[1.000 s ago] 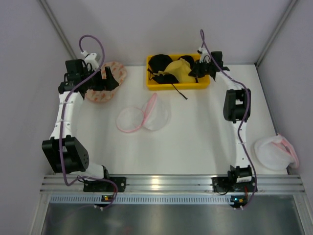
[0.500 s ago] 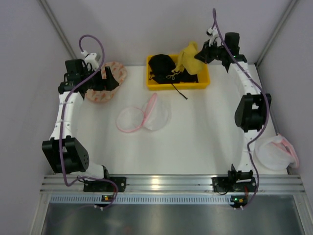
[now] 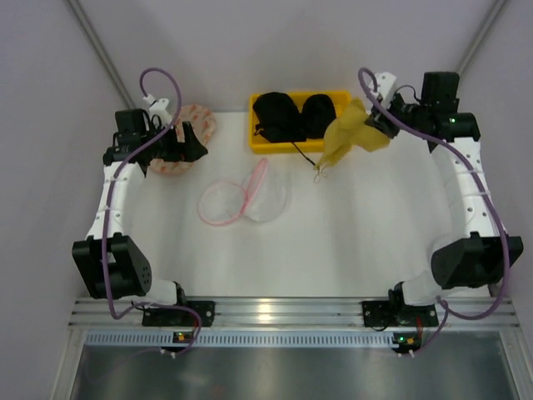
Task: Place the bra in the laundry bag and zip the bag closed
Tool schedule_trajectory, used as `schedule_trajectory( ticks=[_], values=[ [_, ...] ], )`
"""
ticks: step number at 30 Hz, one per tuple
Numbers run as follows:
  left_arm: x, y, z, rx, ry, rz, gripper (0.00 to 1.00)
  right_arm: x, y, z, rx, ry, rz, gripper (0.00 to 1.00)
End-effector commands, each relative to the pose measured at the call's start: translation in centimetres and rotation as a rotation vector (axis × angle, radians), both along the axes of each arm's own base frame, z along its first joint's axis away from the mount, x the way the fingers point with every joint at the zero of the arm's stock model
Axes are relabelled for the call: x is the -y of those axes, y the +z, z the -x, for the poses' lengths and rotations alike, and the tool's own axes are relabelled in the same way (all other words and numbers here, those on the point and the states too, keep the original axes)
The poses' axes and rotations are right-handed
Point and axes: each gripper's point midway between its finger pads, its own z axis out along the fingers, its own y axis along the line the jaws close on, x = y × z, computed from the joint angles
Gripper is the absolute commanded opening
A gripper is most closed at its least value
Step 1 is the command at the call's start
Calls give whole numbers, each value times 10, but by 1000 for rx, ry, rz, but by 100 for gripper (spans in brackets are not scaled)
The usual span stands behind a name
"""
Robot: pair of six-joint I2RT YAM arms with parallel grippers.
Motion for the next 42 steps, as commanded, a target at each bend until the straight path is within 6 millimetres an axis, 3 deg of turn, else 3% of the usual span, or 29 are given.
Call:
schedule_trajectory(
  ticks=[1, 2, 6, 11, 14, 15, 17, 18, 20, 21, 22, 25, 26, 29, 32, 35, 36, 37, 38, 40, 42],
  values=[
    [11, 21, 8, 95, -52, 14, 97, 31, -38, 46, -35, 72, 256, 0],
    [11, 21, 9, 97, -49, 14, 97, 35, -44, 63, -69, 90, 283, 0],
    [16, 18, 16, 94, -48, 18, 97, 46, -82, 100, -163, 208, 418, 0],
    [16, 16, 17, 91, 0, 23, 97, 88, -100, 88, -144, 54, 641, 0],
    [15, 13, 15, 82, 16, 16, 96, 90, -112, 96, -148, 70, 787, 0],
    [12, 10, 13, 75, 32, 8, 96, 77, -129, 103, -158, 127, 833, 0],
    [11, 9, 11, 66, 44, 10, 96, 77, -142, 112, -171, 130, 953, 0],
    [10, 7, 11, 62, 48, 10, 96, 57, -158, 122, -181, 179, 986, 0],
    [10, 6, 10, 56, 52, 10, 96, 51, -175, 127, -221, 175, 1077, 0],
    [10, 6, 10, 59, 57, 7, 96, 34, -184, 136, -239, 173, 1084, 0],
    [8, 6, 10, 58, 63, 3, 96, 34, -196, 139, -288, 165, 1155, 0],
    [7, 5, 10, 58, 69, -5, 96, 13, -217, 158, -375, 144, 1232, 0],
    [6, 6, 10, 61, 72, -6, 96, -4, -218, 162, -362, 163, 1234, 0],
    [6, 3, 13, 55, 77, -6, 96, -29, -231, 175, -407, 150, 1232, 0],
    [6, 3, 16, 60, 74, -12, 96, -80, -225, 199, -404, 215, 1179, 18],
    [6, 6, 19, 75, 66, -19, 96, -107, -226, 232, -501, 265, 1135, 36],
    [8, 6, 21, 77, 58, -18, 96, -111, -226, 240, -538, 259, 1114, 48],
    [8, 8, 21, 84, 54, -19, 97, -120, -228, 256, -608, 305, 1071, 50],
    [9, 8, 24, 88, 44, -20, 97, -131, -221, 262, -628, 327, 1024, 52],
    [13, 10, 28, 98, 14, -14, 98, -143, -214, 283, -719, 386, 927, 76],
    [17, 10, 32, 105, -6, -3, 98, -159, -203, 294, -743, 449, 825, 82]
  ],
)
